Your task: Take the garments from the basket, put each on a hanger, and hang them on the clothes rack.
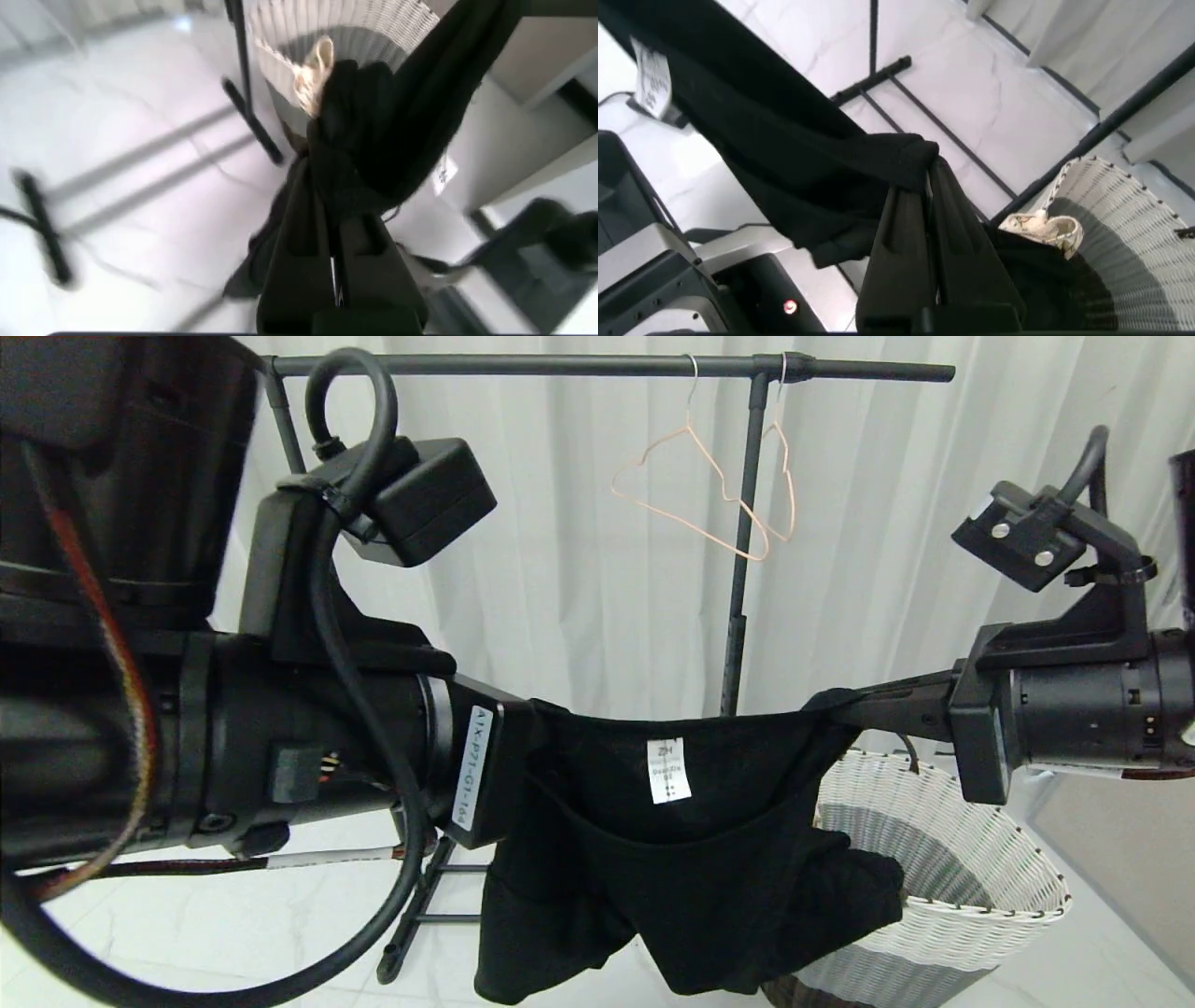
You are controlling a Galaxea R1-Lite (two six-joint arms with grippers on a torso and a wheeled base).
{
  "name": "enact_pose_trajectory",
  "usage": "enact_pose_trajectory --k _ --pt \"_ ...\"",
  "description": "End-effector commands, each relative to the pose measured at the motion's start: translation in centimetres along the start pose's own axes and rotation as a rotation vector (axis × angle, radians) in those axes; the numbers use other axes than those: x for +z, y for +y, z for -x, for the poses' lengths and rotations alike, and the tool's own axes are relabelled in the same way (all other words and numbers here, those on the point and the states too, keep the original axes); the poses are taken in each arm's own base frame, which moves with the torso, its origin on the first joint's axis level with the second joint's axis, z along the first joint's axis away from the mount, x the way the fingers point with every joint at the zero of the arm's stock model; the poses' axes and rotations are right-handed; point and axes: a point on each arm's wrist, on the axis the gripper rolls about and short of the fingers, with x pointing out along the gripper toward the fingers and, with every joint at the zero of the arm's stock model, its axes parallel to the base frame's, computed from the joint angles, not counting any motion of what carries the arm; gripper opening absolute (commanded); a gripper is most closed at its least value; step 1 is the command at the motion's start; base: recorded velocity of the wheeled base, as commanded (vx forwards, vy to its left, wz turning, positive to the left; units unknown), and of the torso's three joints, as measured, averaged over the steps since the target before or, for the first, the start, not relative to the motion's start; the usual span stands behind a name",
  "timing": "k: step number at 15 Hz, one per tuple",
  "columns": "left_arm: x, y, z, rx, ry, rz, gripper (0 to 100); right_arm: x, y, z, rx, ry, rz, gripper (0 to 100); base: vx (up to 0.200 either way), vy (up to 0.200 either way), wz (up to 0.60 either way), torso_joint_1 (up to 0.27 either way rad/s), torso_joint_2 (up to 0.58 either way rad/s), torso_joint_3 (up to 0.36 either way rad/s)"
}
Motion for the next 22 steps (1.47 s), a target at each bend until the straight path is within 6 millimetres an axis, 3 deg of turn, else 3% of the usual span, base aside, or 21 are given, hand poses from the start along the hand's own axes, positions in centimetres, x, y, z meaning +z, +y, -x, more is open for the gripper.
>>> enact_pose_trajectory --k 1,4,7,14,19,22 --pt "0.4 0.1 1.1 0.004 -0.026 -0.058 0 0.4 0.3 1.3 -0.01 -0.035 0.01 0 0.0 0.0 0.0 0.0 0.0 0.0" --pt "0.4 0.2 0.9 0.015 -0.03 -0.192 0 1.0 0.6 3.0 -0.062 -0.072 0.022 0 0.0 0.0 0.0 0.0 0.0 0.0" --pt "1.5 -0.1 1.3 -0.073 -0.145 -0.202 0 1.6 1.4 4.9 -0.045 -0.082 0.033 0 0.0 0.0 0.0 0.0 0.0 0.0" --pt "1.8 -0.1 1.8 -0.08 -0.174 -0.263 0 3.4 1.4 5.7 -0.049 -0.123 0.045 0 0.0 0.0 0.0 0.0 0.0 0.0" --pt "1.3 0.0 1.9 -0.079 -0.163 -0.281 0 3.3 1.4 5.7 -0.049 -0.117 0.044 0 0.0 0.0 0.0 0.0 0.0 0.0" --pt "3.8 0.9 -0.7 -0.079 -0.27 -0.358 0 1.7 3.0 10.0 -0.003 -0.037 0.046 0 0.0 0.0 0.0 0.0 0.0 0.0"
